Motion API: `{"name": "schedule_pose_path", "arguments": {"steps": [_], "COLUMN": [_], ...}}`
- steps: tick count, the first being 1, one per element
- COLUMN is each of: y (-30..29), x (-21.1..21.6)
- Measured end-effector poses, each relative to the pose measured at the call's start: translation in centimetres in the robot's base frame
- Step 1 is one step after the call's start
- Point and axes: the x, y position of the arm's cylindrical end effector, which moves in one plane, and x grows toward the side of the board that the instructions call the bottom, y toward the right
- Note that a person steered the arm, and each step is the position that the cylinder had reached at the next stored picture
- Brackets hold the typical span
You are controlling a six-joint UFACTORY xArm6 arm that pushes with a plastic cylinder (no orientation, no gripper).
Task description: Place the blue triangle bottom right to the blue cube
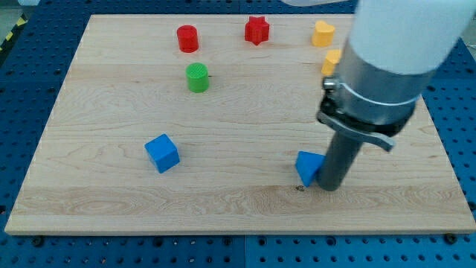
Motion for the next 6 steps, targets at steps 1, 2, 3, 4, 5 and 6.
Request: {"name": "schedule_pose_path", "arguments": {"steps": [1, 2, 3, 4, 5, 6], "y": [-2.6, -2.1, -1.1, -2.2, -4.7, -7.6], "x": [-1.2, -1.4, -1.6, -3.3, -4.2, -4.2]}}
